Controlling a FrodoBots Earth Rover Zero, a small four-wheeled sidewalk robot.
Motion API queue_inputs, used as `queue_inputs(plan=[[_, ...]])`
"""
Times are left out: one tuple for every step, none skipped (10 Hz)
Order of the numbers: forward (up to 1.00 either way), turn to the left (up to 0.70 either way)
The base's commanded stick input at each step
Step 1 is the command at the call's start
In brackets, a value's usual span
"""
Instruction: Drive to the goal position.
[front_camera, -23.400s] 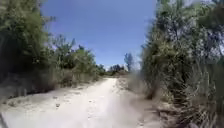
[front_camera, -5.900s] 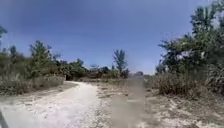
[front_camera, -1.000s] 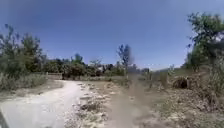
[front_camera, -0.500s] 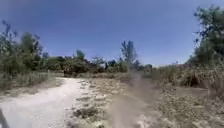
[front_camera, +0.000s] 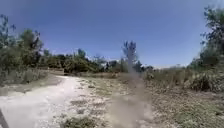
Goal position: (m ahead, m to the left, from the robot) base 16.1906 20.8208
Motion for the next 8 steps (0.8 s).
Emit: queue_inputs(plan=[[0.7,0.0],[0.7,0.0],[0.7,0.0],[0.7,0.0],[0.7,0.0],[0.7,0.0],[0.7,0.0],[0.7,0.0]])
